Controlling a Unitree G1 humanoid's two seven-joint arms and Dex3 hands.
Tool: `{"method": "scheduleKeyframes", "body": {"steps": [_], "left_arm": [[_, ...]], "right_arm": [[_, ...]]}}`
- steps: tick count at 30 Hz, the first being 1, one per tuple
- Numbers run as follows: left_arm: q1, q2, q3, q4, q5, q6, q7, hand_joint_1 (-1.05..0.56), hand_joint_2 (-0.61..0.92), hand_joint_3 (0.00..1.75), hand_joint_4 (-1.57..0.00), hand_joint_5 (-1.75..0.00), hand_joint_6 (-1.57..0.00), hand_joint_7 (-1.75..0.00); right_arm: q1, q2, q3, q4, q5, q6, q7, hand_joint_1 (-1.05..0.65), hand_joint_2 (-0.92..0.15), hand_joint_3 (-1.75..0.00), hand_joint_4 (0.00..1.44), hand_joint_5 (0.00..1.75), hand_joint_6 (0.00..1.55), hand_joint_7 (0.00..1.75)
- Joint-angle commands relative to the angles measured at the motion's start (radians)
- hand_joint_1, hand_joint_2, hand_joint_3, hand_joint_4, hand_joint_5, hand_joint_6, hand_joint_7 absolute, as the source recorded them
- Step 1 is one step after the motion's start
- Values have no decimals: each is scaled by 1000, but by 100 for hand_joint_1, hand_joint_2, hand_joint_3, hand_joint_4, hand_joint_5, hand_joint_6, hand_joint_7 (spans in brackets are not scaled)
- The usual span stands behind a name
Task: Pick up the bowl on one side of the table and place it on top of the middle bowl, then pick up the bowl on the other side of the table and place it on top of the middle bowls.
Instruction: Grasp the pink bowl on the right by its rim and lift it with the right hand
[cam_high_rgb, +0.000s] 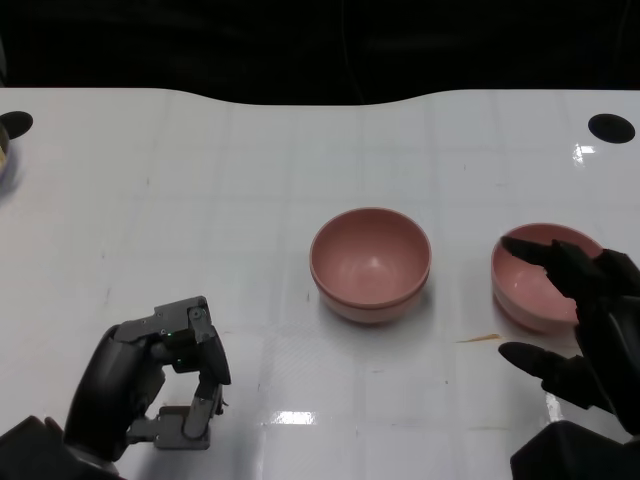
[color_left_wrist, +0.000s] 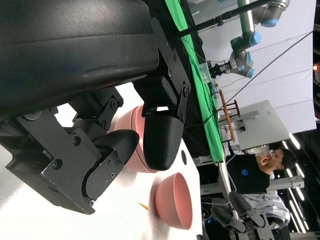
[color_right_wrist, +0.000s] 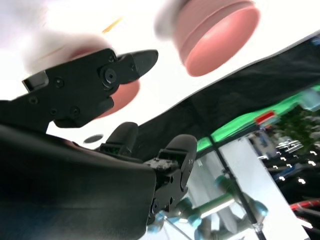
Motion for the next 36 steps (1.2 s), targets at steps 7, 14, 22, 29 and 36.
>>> {"method": "scheduleKeyframes", "body": {"steps": [7, 14, 22, 29, 36], "left_arm": [[0, -2, 19, -12, 13, 3, -7, -3, 36, 152, -94, -175, -82, -163], [3, -4, 25, -23, 19, 18, -1, -5, 38, 148, -94, -175, -81, -164], [7, -4, 31, -27, 27, 17, -8, -4, 39, 146, -93, -175, -80, -163], [8, -11, 33, -26, 32, 9, -5, -2, 38, 147, -93, -175, -81, -164], [12, -16, 32, -40, 30, 34, -5, -4, 38, 146, -93, -175, -82, -163]], "right_arm": [[-88, -115, 54, 42, -199, 174, 55, -49, -82, 0, 17, 70, 31, 25], [-172, -171, 114, 190, -258, 236, 43, -50, -83, 0, 31, 54, 44, 11], [-285, -195, 191, 400, -256, 240, -9, -44, -82, 0, 43, 39, 58, 6], [-375, -196, 267, 572, -238, 220, -51, -36, -82, 0, 58, 27, 66, 4], [-465, -214, 319, 768, -210, 79, -225, -15, -84, 0, 98, 84, 115, 5]]}}
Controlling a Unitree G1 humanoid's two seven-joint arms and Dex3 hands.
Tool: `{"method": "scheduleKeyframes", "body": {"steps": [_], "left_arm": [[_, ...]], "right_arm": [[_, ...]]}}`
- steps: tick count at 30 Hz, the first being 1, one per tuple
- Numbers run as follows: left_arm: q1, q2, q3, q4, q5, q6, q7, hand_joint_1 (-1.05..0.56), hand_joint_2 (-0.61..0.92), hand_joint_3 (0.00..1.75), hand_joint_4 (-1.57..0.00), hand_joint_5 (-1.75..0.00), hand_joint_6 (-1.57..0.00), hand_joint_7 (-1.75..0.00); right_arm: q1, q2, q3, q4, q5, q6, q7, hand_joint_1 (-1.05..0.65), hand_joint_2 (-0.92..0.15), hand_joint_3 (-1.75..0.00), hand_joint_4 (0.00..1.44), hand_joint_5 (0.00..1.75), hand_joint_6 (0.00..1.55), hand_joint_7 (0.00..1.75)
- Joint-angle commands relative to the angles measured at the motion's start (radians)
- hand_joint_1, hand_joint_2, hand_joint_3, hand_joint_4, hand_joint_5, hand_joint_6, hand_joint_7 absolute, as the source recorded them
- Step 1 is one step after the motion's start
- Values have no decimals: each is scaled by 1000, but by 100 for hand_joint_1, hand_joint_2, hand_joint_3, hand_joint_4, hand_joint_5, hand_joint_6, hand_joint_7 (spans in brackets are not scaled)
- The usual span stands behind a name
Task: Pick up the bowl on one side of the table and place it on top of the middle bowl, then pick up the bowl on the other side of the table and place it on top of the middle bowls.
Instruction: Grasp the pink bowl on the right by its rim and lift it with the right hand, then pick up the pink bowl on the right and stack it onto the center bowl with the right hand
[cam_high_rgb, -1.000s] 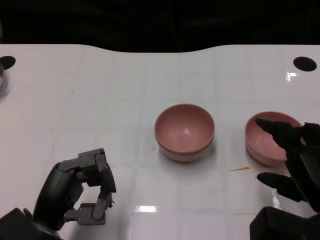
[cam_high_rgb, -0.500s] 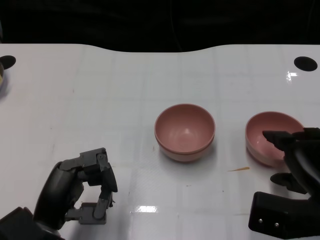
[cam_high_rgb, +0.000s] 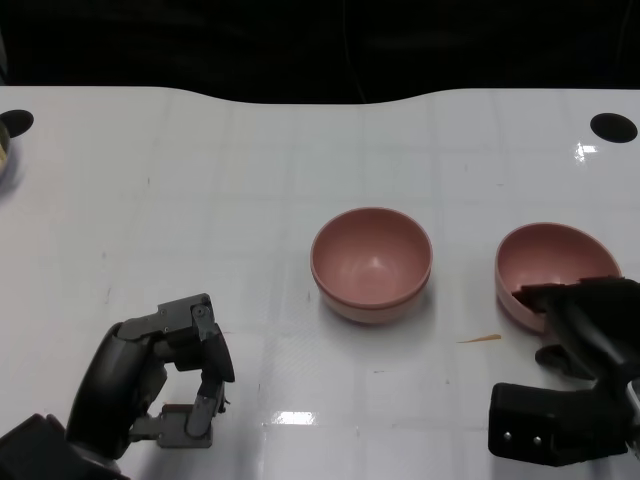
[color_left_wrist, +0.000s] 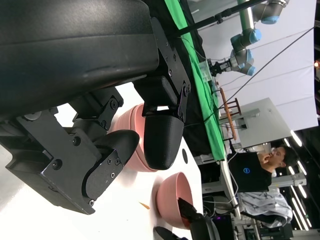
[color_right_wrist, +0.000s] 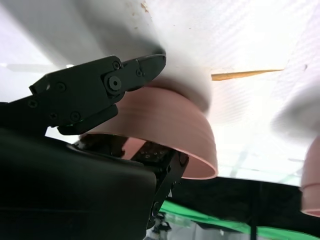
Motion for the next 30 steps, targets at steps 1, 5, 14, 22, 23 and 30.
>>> {"method": "scheduleKeyframes", "body": {"steps": [1, 5, 14, 22, 23, 30], "left_arm": [[7, 3, 7, -12, -3, 13, 0, -3, 38, 146, -93, -175, -82, -163], [7, 0, 7, -12, -4, 15, -2, -3, 38, 146, -94, -175, -82, -163], [2, -3, 8, -2, -1, 5, -5, -3, 37, 147, -94, -175, -82, -162], [5, -5, 5, -11, -13, 15, -18, -2, 36, 151, -95, -175, -83, -163], [5, -5, 4, -11, -9, 13, -17, -2, 36, 151, -95, -175, -83, -163], [12, -5, 2, -25, 9, 29, -8, -4, 35, 150, -95, -175, -83, -162]], "right_arm": [[-52, -29, 12, 99, 26, -76, -107, -13, -86, -1, 93, 125, 126, 9], [-112, -41, 44, 223, 16, -165, -261, -11, -86, -3, 95, 171, 87, 143], [-176, -57, 76, 234, 5, -137, -357, -17, -85, -4, 96, 175, 80, 152], [-160, -55, 27, 17, 80, -200, -346, -11, -52, -74, 100, 175, 81, 162], [-159, -51, 25, -12, 84, -200, -335, -11, -41, -98, 101, 175, 80, 166], [-161, -13, 29, -145, 99, -196, -258, -13, -27, -125, 102, 175, 83, 161]]}}
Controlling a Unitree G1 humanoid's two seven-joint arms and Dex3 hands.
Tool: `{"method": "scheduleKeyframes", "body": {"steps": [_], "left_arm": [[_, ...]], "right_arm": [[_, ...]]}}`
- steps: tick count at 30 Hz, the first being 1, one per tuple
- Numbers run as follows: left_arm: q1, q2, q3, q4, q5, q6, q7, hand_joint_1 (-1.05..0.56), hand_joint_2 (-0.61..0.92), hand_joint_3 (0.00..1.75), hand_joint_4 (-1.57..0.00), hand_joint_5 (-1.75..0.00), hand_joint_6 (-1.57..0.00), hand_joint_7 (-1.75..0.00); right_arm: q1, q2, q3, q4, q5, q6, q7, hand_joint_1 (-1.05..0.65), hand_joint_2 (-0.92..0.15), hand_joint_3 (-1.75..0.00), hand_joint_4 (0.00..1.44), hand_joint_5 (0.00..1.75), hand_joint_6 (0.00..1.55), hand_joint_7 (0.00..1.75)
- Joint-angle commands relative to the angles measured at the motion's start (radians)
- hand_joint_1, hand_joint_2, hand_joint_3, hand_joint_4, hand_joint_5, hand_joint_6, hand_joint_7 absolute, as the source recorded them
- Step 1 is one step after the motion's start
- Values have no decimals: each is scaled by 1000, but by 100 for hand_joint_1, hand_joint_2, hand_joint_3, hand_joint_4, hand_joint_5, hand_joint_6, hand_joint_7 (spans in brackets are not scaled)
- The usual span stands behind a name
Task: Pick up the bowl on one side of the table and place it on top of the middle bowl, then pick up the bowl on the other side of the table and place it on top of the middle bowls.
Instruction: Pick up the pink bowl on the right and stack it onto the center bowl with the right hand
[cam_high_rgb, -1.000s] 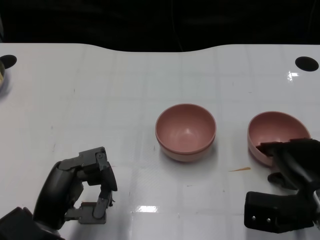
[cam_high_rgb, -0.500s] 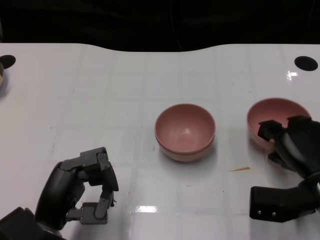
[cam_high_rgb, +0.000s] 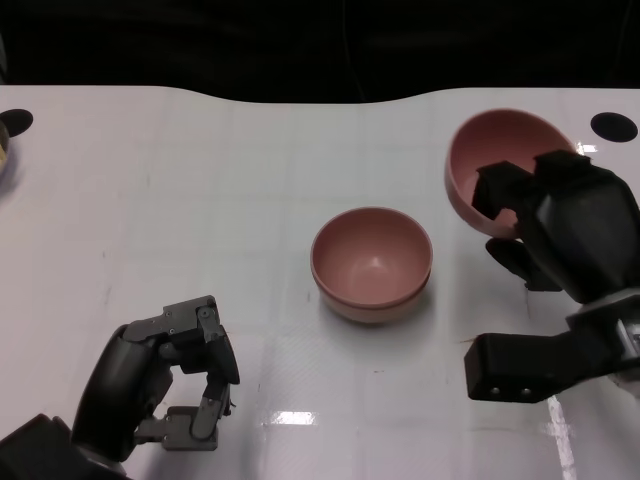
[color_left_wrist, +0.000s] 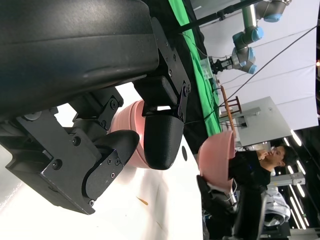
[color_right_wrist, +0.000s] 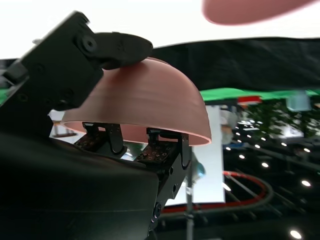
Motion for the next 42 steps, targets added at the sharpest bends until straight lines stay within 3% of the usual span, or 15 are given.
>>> {"method": "scheduleKeyframes", "body": {"steps": [1, 6, 16, 19, 20, 21, 22, 25, 29, 31, 33, 34, 37, 38, 42], "left_arm": [[5, 9, 2, -12, 5, 10, -1, -4, 36, 149, -95, -175, -83, -162], [3, 11, 0, -3, -2, -4, -16, -3, 36, 148, -95, -175, -83, -161], [10, 8, -6, -4, 4, -11, -26, -3, 37, 146, -95, -175, -83, -160], [10, 5, -12, -2, 2, -17, -28, -2, 38, 146, -96, -175, -84, -160], [9, 3, -13, 0, 2, -20, -28, -1, 38, 146, -96, -175, -84, -160], [9, 2, -15, 1, 3, -22, -26, -1, 38, 145, -96, -175, -84, -159], [10, 2, -16, 0, 7, -23, -23, -1, 38, 145, -96, -175, -84, -159], [13, 0, -20, -8, 13, -17, -18, -2, 39, 145, -95, -175, -85, -159], [16, -1, -22, -18, 22, -15, -11, -2, 38, 144, -94, -175, -84, -158], [16, -2, -23, -19, 32, -18, -6, -2, 38, 144, -94, -175, -85, -159], [17, -4, -23, -21, 35, -17, -5, -2, 38, 144, -94, -175, -85, -159], [17, -5, -24, -22, 36, -16, -5, -2, 38, 144, -94, -175, -85, -159], [18, -8, -23, -26, 39, -12, -5, -2, 38, 145, -94, -175, -85, -160], [18, -9, -23, -28, 40, -10, -4, -2, 38, 145, -94, -175, -84, -160], [19, -11, -22, -30, 41, -8, -4, -2, 38, 145, -94, -175, -84, -160]], "right_arm": [[-4, 19, -5, -55, 28, -4, 47, -13, -27, -125, 102, 175, 83, 160], [-32, 59, 17, -57, 24, -23, 91, -14, -27, -130, 101, 175, 80, 167], [-122, 113, 83, 46, 27, -108, 177, -13, -32, -110, 97, 175, 83, 155], [-148, 127, 109, 99, 17, -119, 193, -14, -38, -101, 96, 175, 77, 162], [-154, 132, 116, 114, 14, -118, 196, -17, -43, -86, 96, 175, 82, 144], [-160, 137, 123, 131, 10, -119, 191, -20, -54, -56, 97, 175, 93, 108], [-167, 141, 132, 154, 4, -118, 184, -22, -62, -38, 97, 175, 101, 90], [-181, 148, 146, 208, -8, -123, 162, -22, -75, -17, 98, 175, 87, 130], [-187, 145, 153, 245, 3, -146, 169, -23, -77, -9, 95, 175, 86, 122], [-187, 139, 148, 245, 24, -157, 211, -20, -81, -5, 87, 160, 94, 83], [-187, 132, 145, 236, 39, -157, 257, -25, -85, -4, 84, 118, 92, 37], [-186, 130, 142, 231, 47, -155, 275, -27, -87, -4, 83, 102, 91, 24], [-183, 123, 138, 215, 64, -149, 320, -32, -89, -3, 81, 63, 87, 5], [-182, 120, 137, 209, 68, -147, 335, -39, -91, -7, 72, 49, 78, 2], [-179, 117, 135, 196, 74, -142, 358, -44, -92, -10, 67, 38, 72, 0]]}}
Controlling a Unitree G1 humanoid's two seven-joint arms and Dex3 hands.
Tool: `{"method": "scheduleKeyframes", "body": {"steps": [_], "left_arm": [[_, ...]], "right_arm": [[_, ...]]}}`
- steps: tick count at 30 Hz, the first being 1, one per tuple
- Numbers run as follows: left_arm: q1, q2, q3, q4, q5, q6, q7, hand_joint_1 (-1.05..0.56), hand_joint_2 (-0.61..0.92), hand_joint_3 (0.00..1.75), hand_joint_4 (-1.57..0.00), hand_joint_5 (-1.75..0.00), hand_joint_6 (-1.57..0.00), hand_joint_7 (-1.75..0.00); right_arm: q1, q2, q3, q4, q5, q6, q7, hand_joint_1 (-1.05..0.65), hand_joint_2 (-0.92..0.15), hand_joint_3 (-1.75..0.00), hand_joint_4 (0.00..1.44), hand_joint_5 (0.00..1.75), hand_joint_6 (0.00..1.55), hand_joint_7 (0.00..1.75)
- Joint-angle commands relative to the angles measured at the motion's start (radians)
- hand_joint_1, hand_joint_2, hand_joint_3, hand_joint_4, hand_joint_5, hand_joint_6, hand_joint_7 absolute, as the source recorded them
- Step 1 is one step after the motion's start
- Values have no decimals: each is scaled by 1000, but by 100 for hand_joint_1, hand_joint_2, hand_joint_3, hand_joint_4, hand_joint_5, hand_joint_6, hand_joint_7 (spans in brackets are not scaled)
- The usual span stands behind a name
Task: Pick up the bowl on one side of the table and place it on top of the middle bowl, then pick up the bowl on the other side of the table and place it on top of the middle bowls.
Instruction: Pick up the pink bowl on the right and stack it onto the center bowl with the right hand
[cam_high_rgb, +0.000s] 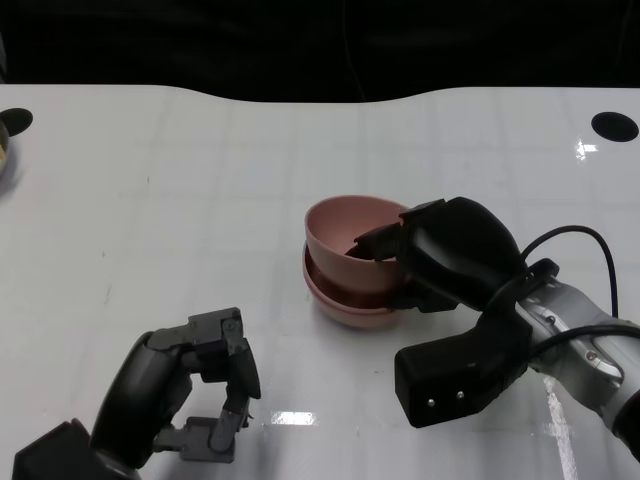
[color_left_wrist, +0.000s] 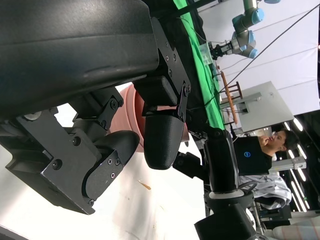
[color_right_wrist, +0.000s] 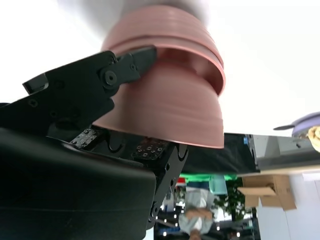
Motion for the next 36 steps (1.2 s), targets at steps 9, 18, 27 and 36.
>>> {"method": "scheduleKeyframes", "body": {"steps": [9, 18, 27, 36], "left_arm": [[-9, -5, 4, 20, 10, -39, 12, -3, 37, 146, -94, -175, -84, -161], [-16, -5, 5, 36, 7, -50, 8, -3, 36, 146, -94, -175, -84, -162], [-19, -3, 5, 42, 9, -55, 9, -3, 36, 146, -94, -175, -84, -162], [-20, -1, 5, 49, 8, -61, 5, -3, 36, 147, -94, -175, -84, -161]], "right_arm": [[25, -56, -46, -151, 59, 43, 159, -73, -92, -40, 33, 18, 34, 0], [38, -65, -51, -193, 54, 61, 205, -78, -92, -43, 28, 17, 31, 0], [56, -85, -51, -261, 48, 106, 267, -81, -92, -40, 21, 15, 26, 0], [89, -92, -58, -318, 52, 139, 284, -87, -92, -44, 13, 14, 20, 0]]}}
